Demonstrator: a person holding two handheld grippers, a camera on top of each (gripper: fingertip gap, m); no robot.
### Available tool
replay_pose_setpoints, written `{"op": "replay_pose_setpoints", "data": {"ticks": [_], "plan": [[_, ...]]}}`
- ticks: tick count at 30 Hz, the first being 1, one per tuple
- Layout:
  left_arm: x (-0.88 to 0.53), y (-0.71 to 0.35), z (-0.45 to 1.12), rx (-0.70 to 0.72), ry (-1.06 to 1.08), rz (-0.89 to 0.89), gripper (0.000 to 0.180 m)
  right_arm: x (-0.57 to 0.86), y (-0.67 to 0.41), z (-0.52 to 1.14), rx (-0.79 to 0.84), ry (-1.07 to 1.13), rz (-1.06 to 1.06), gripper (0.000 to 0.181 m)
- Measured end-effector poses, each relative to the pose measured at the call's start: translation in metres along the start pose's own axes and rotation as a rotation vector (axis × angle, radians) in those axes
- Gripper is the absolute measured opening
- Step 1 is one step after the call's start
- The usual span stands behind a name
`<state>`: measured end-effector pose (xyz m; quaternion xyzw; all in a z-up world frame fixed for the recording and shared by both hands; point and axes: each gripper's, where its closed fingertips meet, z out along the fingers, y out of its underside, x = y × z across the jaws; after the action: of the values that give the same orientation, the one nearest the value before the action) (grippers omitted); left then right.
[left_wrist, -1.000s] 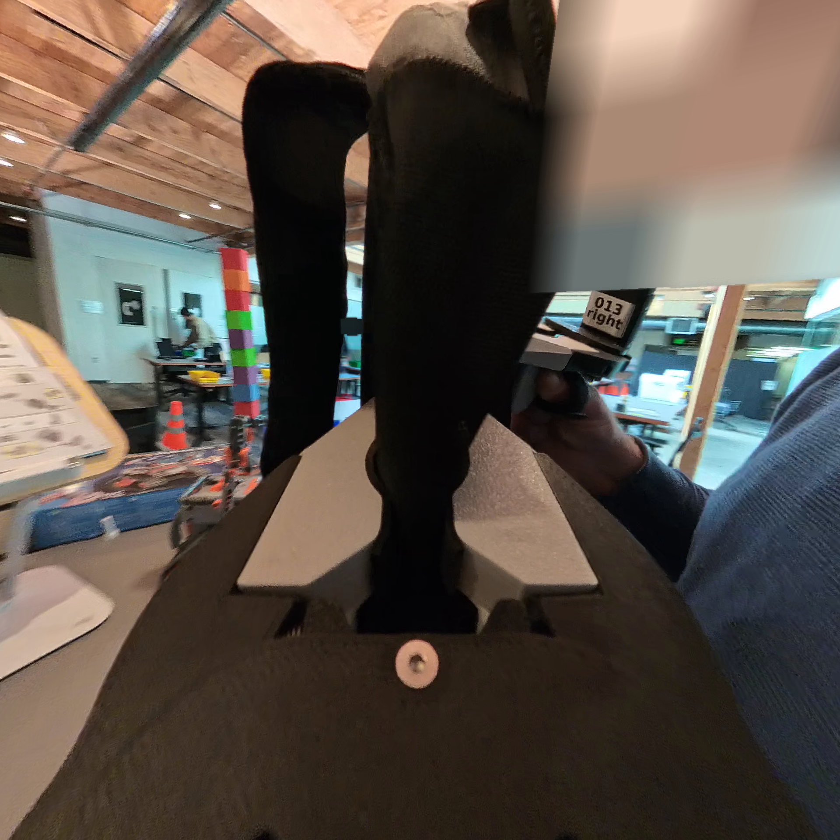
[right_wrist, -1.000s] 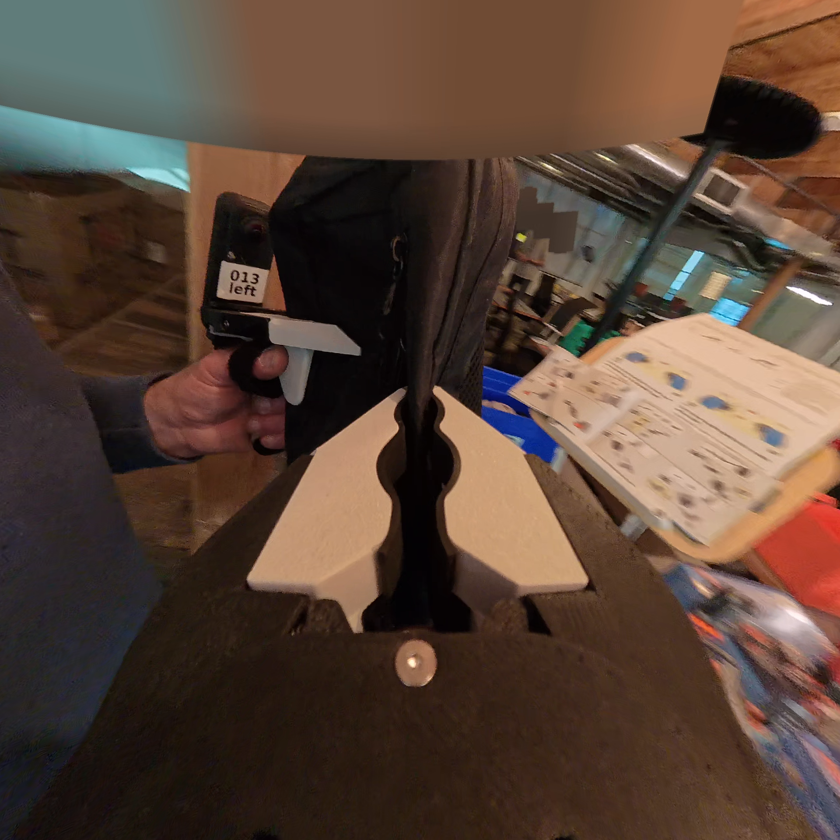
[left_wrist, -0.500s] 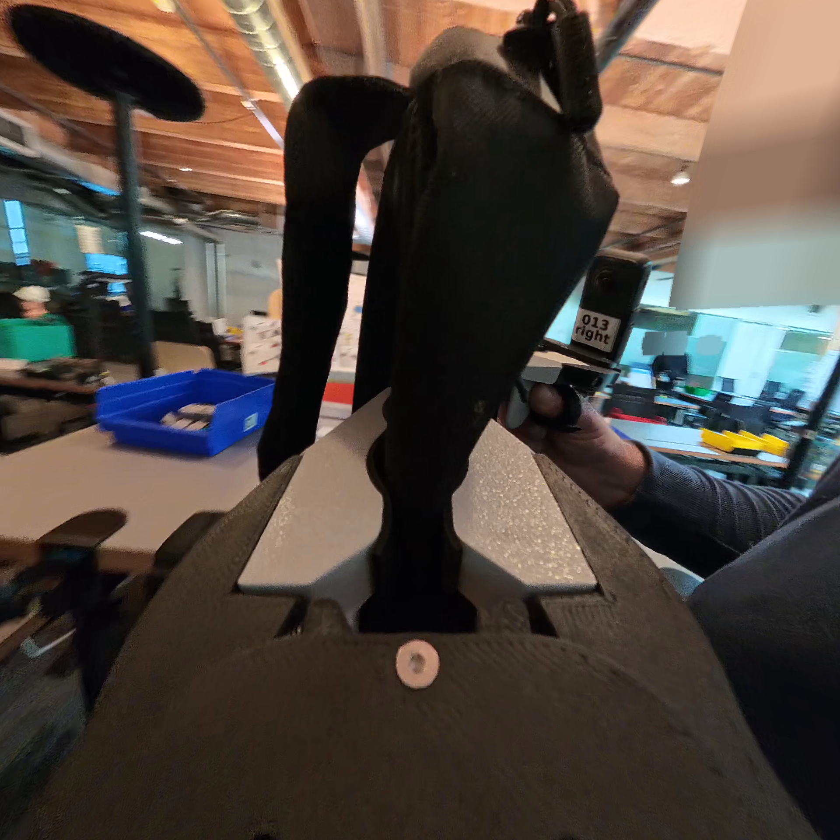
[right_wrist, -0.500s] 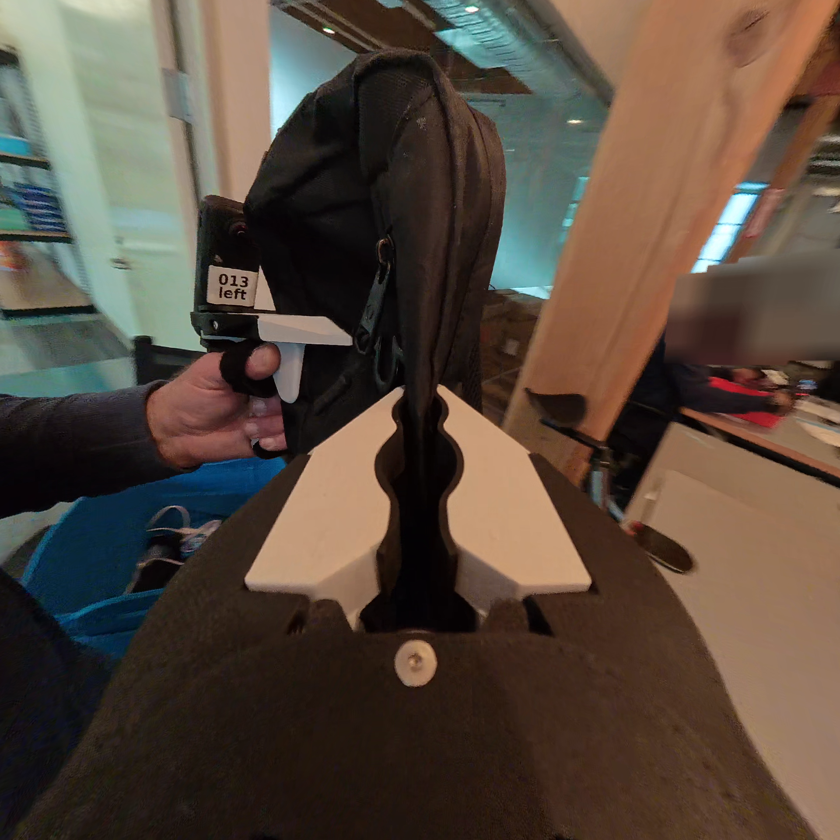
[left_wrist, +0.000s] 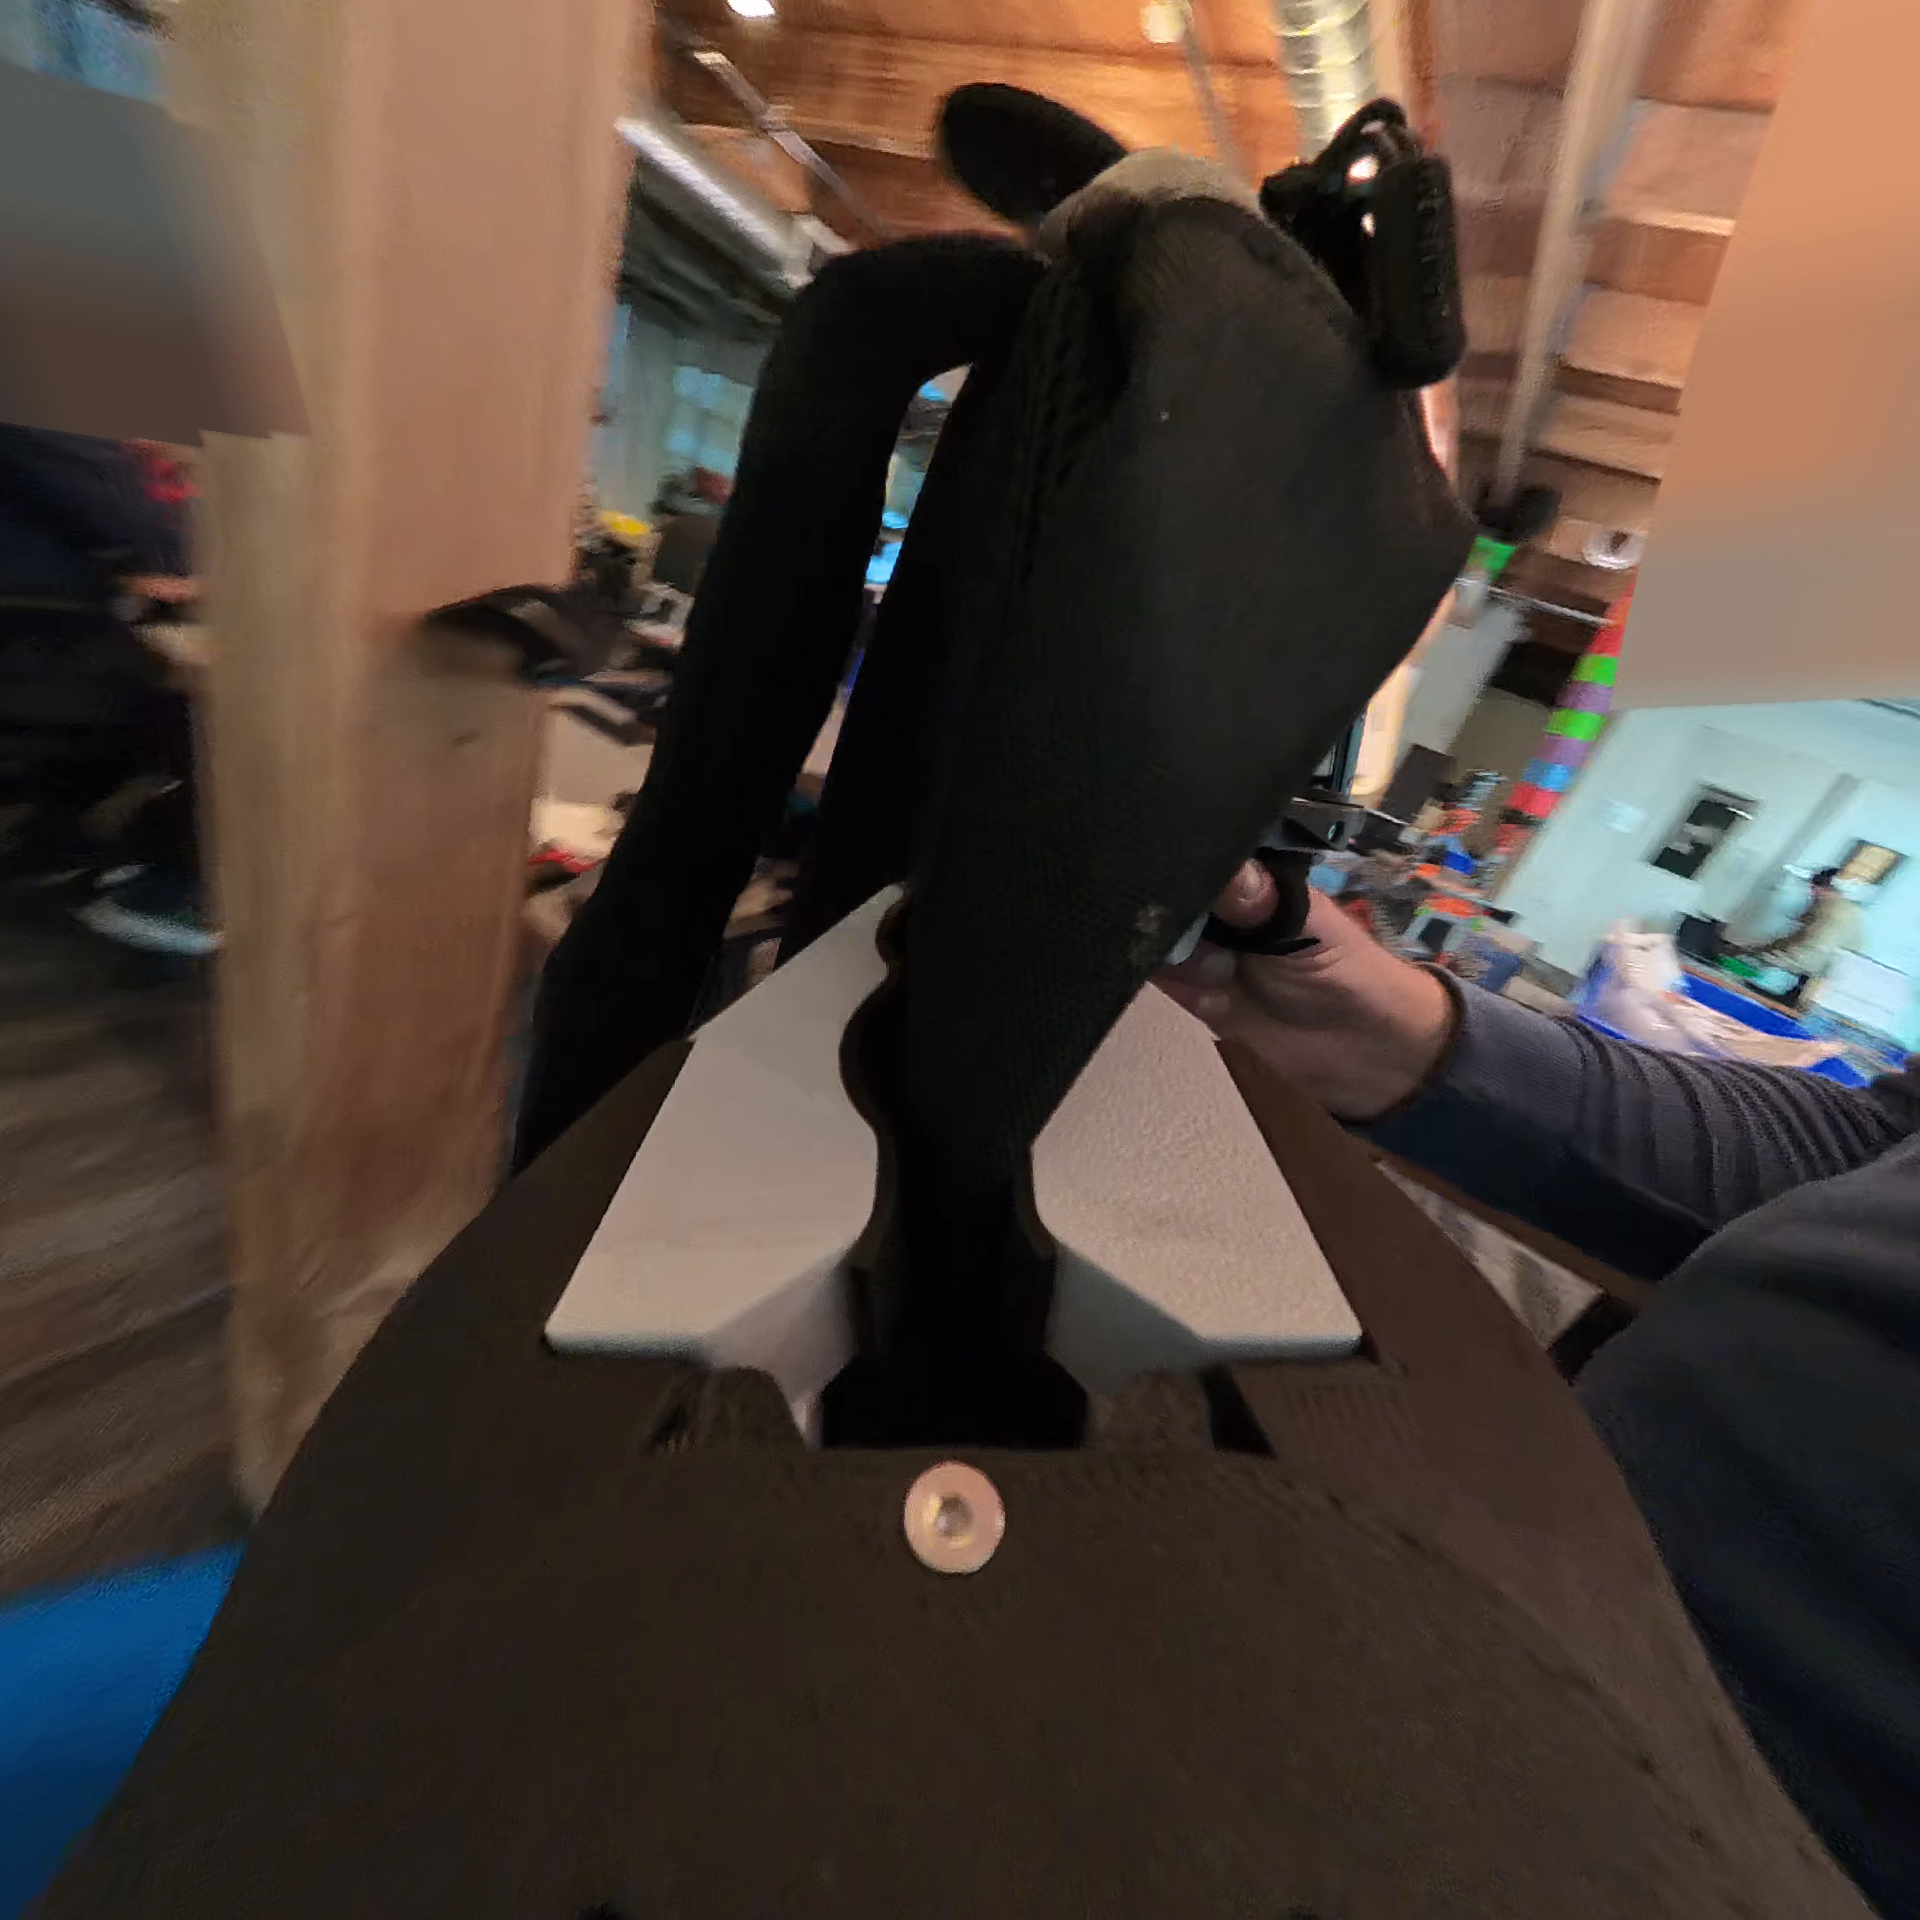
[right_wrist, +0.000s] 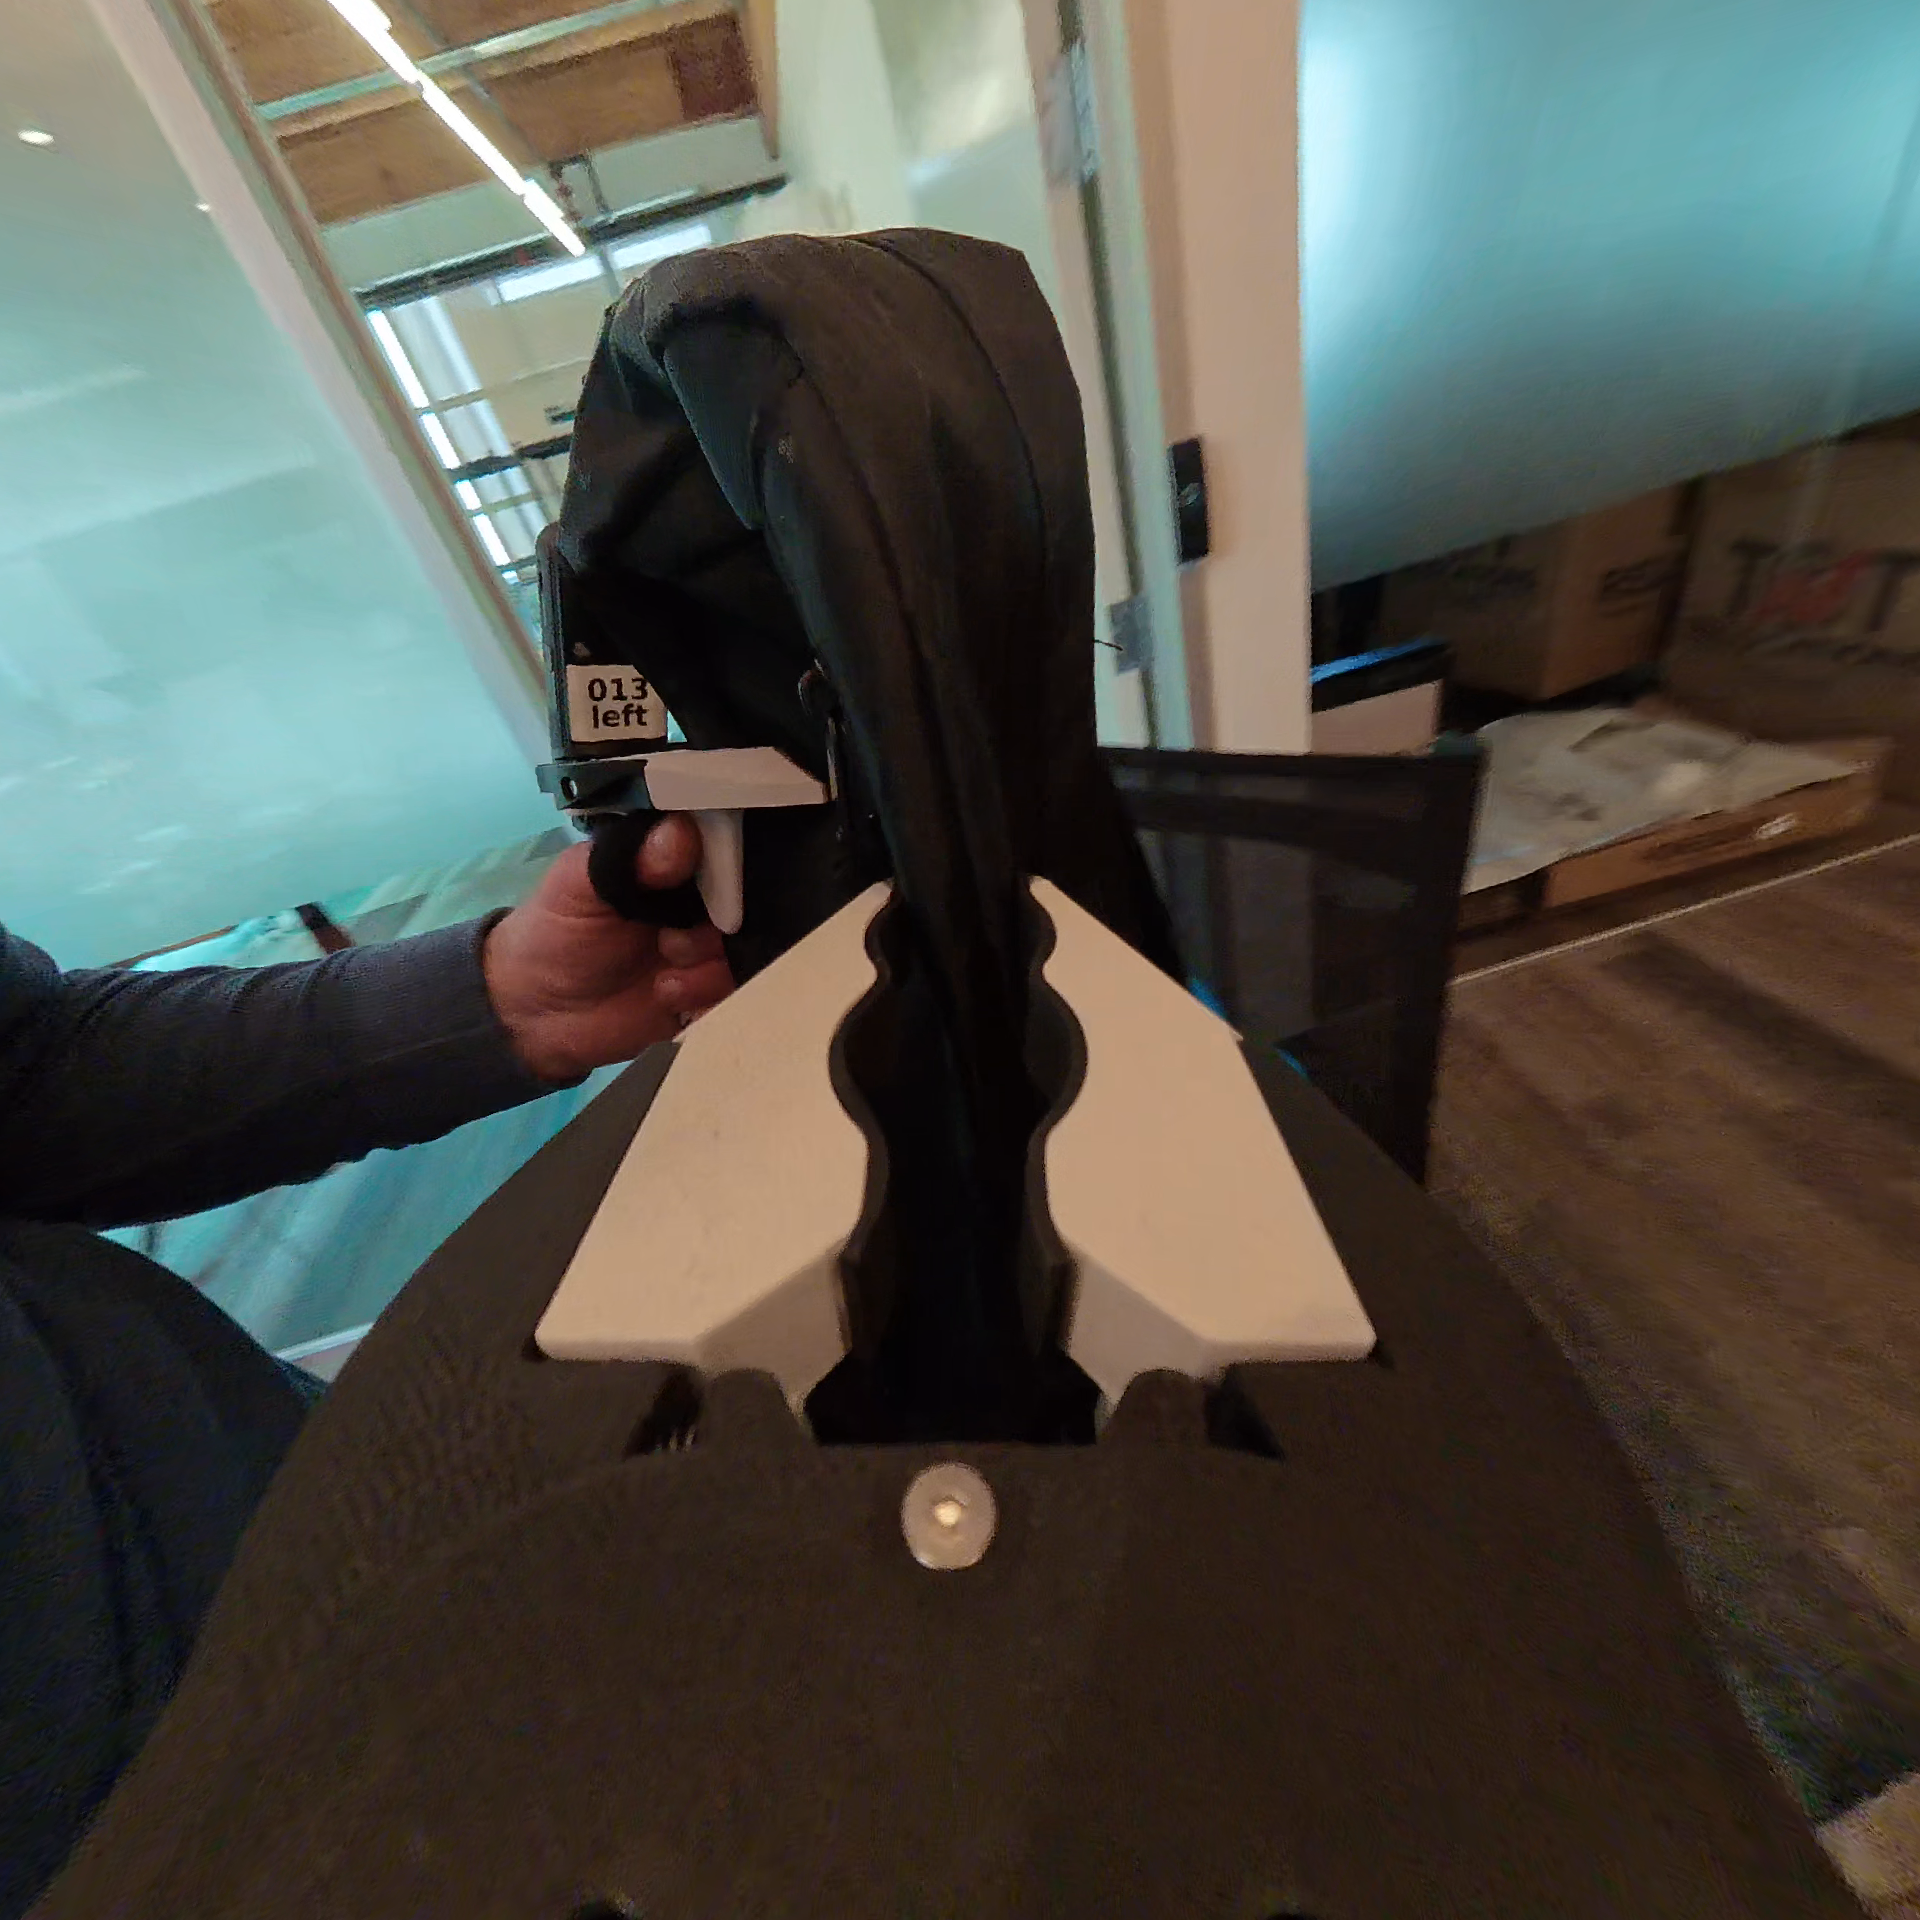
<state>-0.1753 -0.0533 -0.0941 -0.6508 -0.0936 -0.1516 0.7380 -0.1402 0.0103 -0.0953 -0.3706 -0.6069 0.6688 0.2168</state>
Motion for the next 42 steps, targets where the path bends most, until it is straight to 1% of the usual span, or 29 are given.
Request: {"op": "replay_pose_setpoints", "data": {"ticks": [1,3,6,8,10,14,17,20,21,22,23,25,26,27,28,29,30,32,33,35,37,38,39,40,41,42], "plan": [[-0.008,0.005,-0.014,-0.006,-0.028,-0.005,0.007,-0.001,0.01,0.014,-0.022,-0.022,0.025,0.019],[-0.023,0.011,-0.041,-0.013,-0.078,-0.014,0.006,-0.003,0.027,0.041,-0.048,-0.054,0.053,0.023],[-0.042,0.016,-0.079,-0.038,-0.127,0.01,0.007,-0.001,0.042,0.071,-0.047,-0.108,0.163,0.03],[-0.059,0.022,-0.104,-0.049,-0.157,-0.02,0.007,0.002,0.05,0.08,-0.055,-0.084,0.158,0.026],[-0.075,0.037,-0.124,-0.075,-0.184,-0.053,0.007,0.002,0.053,0.078,-0.045,-0.07,0.174,0.026],[-0.094,0.098,-0.139,-0.193,-0.173,-0.136,0.007,0.017,0.059,0.046,-0.034,0.04,0.168,0.021],[-0.109,0.152,-0.145,-0.272,-0.15,-0.233,0.006,0.026,0.06,0.013,-0.029,0.127,0.154,0.019],[-0.141,0.195,-0.153,-0.292,-0.177,-0.399,0.007,0.029,0.057,-0.019,-0.02,0.216,0.151,0.022],[-0.156,0.21,-0.156,-0.302,-0.196,-0.456,0.008,0.031,0.057,-0.03,-0.027,0.256,0.142,0.024],[-0.175,0.227,-0.16,-0.335,-0.252,-0.472,0.008,0.031,0.057,-0.041,-0.041,0.295,0.131,0.024],[-0.191,0.247,-0.164,-0.393,-0.299,-0.498,0.012,0.031,0.056,-0.052,-0.057,0.332,0.122,0.025],[-0.226,0.293,-0.183,-0.592,-0.448,-0.507,0.019,0.028,0.053,-0.073,-0.098,0.401,0.104,0.028],[-0.24,0.307,-0.19,-0.661,-0.517,-0.542,0.034,0.025,0.051,-0.086,-0.128,0.436,0.091,0.029],[-0.248,0.316,-0.195,-0.72,-0.571,-0.608,0.056,0.021,0.048,-0.099,-0.162,0.473,0.084,0.031],[-0.257,0.318,-0.2,-0.767,-0.629,-0.625,0.077,0.016,0.043,-0.114,-0.187,0.509,0.074,0.031],[-0.266,0.313,-0.204,-0.79,-0.673,-0.588,0.078,0.009,0.035,-0.131,-0.203,0.546,0.051,0.027],[-0.27,0.307,-0.204,-0.809,-0.677,-0.56,0.072,0.003,0.025,-0.15,-0.214,0.596,0.024,0.027],[-0.272,0.291,-0.191,-0.8,-0.653,-0.532,0.067,-0.009,0.003,-0.19,-0.234,0.698,0.007,0.03],[-0.274,0.283,-0.189,-0.833,-0.671,-0.474,0.062,-0.017,-0.01,-0.21,-0.243,0.748,-0.006,0.029],[-0.279,0.27,-0.187,-0.934,-0.722,-0.367,0.053,-0.031,-0.036,-0.257,-0.273,0.889,-0.043,0.033],[-0.281,0.257,-0.181,-1.09,-0.714,-0.213,0.05,-0.048,-0.056,-0.307,-0.338,1.021,-0.063,0.032],[-0.284,0.248,-0.178,-1.137,-0.721,-0.137,0.046,-0.057,-0.065,-0.336,-0.378,1.095,-0.073,0.033],[-0.284,0.241,-0.175,-1.188,-0.71,-0.087,0.027,-0.066,-0.073,-0.366,-0.419,1.164,-0.079,0.033],[-0.283,0.236,-0.175,-1.253,-0.687,-0.05,0.001,-0.076,-0.08,-0.396,-0.46,1.223,-0.08,0.032],[-0.286,0.233,-0.182,-1.348,-0.699,-0.019,0.0,-0.085,-0.084,-0.43,-0.514,1.29,-0.067,0.034],[-0.287,0.232,-0.189,-1.43,-0.69,-0.029,0.0,-0.096,-0.086,-0.467,-0.576,1.368,-0.043,0.035]]}}
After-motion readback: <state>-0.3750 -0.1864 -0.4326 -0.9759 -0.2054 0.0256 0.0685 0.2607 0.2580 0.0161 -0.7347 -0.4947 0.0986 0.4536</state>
